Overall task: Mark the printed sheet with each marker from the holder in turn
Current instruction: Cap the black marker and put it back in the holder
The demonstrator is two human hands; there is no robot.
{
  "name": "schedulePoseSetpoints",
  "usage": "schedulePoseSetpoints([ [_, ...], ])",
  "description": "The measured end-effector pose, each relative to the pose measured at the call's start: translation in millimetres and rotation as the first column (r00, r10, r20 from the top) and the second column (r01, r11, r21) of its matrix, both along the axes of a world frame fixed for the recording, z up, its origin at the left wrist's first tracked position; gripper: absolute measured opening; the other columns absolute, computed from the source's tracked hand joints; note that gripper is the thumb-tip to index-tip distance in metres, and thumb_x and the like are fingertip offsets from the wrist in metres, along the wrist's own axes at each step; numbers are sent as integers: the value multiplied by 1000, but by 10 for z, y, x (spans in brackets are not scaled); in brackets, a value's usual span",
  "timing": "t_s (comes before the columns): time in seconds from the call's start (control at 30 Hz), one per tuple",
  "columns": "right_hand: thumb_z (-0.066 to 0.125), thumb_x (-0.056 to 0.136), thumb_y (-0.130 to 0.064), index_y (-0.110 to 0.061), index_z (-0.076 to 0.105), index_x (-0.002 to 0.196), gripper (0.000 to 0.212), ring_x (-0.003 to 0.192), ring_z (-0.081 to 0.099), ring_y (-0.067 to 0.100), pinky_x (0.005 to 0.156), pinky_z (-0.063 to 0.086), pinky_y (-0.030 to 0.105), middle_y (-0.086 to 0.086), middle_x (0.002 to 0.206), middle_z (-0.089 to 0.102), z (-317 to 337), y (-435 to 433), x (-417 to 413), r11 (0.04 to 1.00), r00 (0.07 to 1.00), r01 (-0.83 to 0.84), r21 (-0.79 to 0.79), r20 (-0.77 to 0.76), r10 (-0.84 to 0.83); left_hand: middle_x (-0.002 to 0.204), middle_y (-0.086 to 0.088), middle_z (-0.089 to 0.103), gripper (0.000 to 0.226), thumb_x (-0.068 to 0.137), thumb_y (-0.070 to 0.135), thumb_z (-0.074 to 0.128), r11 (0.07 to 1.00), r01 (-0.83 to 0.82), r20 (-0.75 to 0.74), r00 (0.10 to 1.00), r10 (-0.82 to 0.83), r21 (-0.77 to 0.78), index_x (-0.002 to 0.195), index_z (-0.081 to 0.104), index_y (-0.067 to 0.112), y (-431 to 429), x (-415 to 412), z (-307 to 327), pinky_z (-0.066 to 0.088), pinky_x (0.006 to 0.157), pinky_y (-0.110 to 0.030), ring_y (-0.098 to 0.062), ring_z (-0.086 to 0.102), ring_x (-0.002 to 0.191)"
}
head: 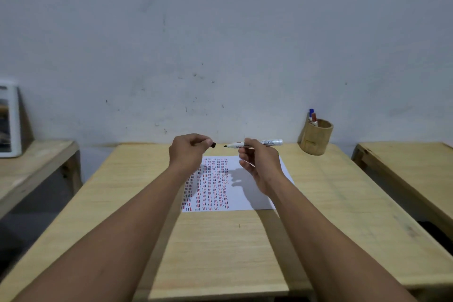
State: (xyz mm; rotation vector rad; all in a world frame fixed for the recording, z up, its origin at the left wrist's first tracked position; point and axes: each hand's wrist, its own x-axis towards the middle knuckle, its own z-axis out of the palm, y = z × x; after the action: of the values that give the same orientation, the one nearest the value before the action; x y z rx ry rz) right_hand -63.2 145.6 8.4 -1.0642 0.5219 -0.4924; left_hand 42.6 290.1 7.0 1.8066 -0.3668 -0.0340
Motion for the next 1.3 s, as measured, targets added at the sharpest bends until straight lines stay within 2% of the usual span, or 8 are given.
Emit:
schedulePoseSetpoints([
  [0.07,68,93,-18,-5,72,90,14,58,61,12,56,55,23,6,73,68,57,-29,-45,1000,1000,14,-2,5,-14,96,-3,78,5,91,24,75,996,52,-103,993,-60,-76,90,79,22,-72,-81,52,55,77,-34,-18,71,91],
  [0.13,69,92,-19,-6,72,91,14,59,61,11,56,55,24,6,74,69,98,-61,-88,1000,1000,26,-10,7,-26,103,-6,78,6,92,20,73,983,92,-195,973,-122,-157,95,78,18,-143,-171,108,55,76,-32,-14,70,87],
  [0.3,69,93,-20,-6,72,92,14,61,62,12,57,55,24,6,76,71,170,-131,-212,999,999,30,-24,30,-30,102,-5,77,6,92,22,74,960,102,-296,938,-180,-261,94,77,17,-272,-317,213,56,82,-33,-9,68,81],
  [0.57,70,93,-20,-3,72,96,17,59,61,10,55,56,22,4,72,71,256,-222,-317,998,998,32,-50,61,-29,98,-2,78,8,91,24,75,955,134,-321,922,-218,-266,94,77,16,-394,-410,311,55,83,-32,-10,68,83],
  [0.73,70,93,-22,-6,73,95,16,61,60,10,53,54,23,4,76,71,256,-234,-353,994,997,20,-110,74,-12,96,-2,78,10,90,24,76,961,110,-321,927,-191,-253,94,76,14,-439,-431,350,55,77,-30,-10,67,81],
  [0.93,70,93,-24,-2,72,108,27,65,58,12,50,51,25,5,82,70,270,-229,-351,982,996,38,-187,87,-22,97,-4,77,9,90,23,77,972,106,-292,942,-166,-211,85,75,16,-449,-460,379,56,81,-34,-13,68,85],
  [1.17,68,96,-27,-9,72,100,19,64,59,7,52,53,22,1,81,72,276,-269,-392,990,997,20,-137,78,-10,91,-6,78,9,91,20,76,942,172,-328,906,-266,-288,88,77,11,-470,-493,438,57,78,-29,-13,68,82],
  [1.3,70,95,-29,-13,72,93,16,70,61,6,55,54,21,-3,80,72,241,-293,-399,998,998,18,-57,69,-14,90,-10,77,11,89,15,76,930,184,-315,904,-288,-319,92,77,5,-509,-554,468,60,77,-28,-15,67,78],
])
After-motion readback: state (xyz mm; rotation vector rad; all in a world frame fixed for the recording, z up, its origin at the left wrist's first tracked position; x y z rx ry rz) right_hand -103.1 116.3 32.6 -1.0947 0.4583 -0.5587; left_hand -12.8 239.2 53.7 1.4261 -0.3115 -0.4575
